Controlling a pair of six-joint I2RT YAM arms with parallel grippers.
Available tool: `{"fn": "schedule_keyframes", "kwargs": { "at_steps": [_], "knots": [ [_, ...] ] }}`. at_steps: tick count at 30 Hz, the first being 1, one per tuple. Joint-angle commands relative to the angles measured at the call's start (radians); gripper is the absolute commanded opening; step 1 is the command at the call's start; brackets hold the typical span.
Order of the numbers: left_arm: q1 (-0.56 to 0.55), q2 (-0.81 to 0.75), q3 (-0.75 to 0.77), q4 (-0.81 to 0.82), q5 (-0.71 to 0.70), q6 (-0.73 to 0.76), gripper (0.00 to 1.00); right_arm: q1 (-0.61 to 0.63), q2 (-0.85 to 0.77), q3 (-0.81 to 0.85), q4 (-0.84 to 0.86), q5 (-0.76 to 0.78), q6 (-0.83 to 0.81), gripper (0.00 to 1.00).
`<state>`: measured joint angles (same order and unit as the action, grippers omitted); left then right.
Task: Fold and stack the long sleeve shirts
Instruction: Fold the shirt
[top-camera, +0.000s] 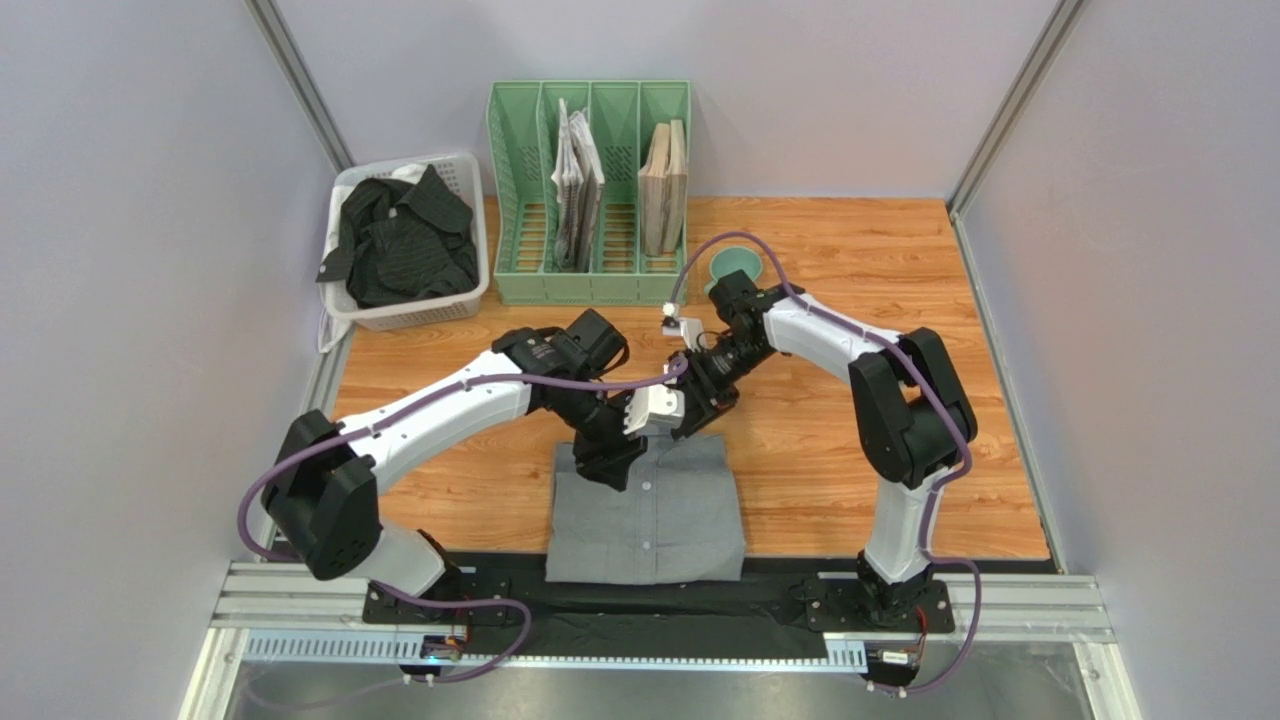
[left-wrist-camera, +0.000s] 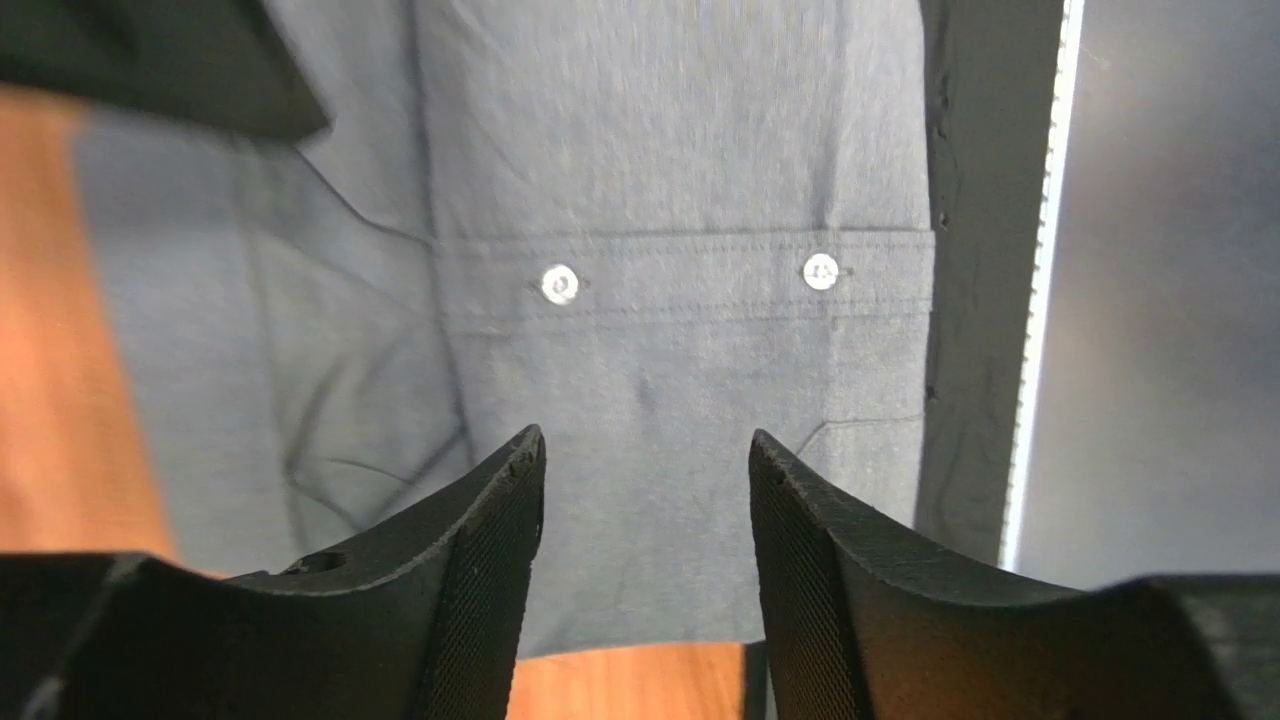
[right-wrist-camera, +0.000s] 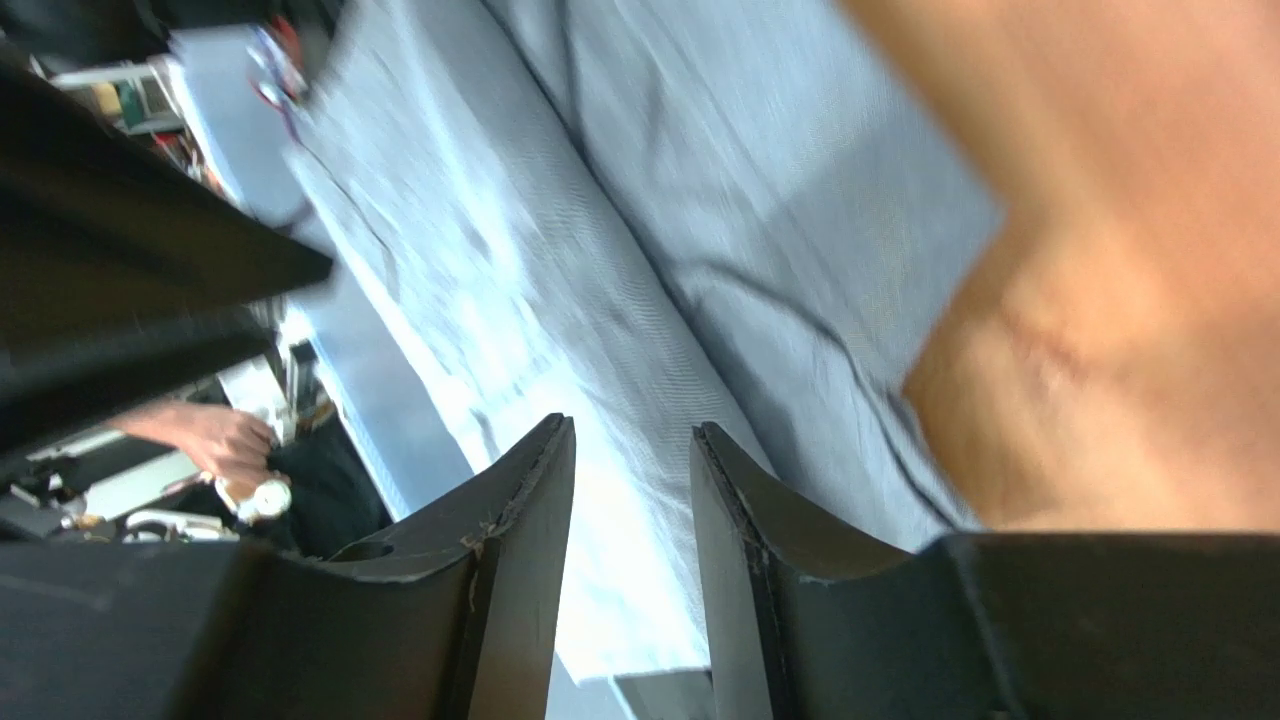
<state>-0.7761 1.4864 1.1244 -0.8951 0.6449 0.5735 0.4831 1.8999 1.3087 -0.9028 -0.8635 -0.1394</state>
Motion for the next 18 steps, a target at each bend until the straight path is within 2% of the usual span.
{"fn": "schedule_keyframes", "kwargs": {
  "at_steps": [1, 8, 18],
  "knots": [
    [-0.002, 0.026, 0.023, 0.050, 0.004, 0.168, 0.60, 0.003, 0.040, 0.131, 0.079, -0.084, 0.095, 0.40],
    [0.000, 0.175, 0.069, 0.058, 0.019, 0.241, 0.64, 0.018, 0.203, 0.254, 0.104, -0.114, 0.164, 0.34],
    [-0.002, 0.317, 0.126, 0.047, -0.030, 0.198, 0.66, 0.055, 0.297, 0.227, 0.104, -0.059, 0.097, 0.27]
  ]
}}
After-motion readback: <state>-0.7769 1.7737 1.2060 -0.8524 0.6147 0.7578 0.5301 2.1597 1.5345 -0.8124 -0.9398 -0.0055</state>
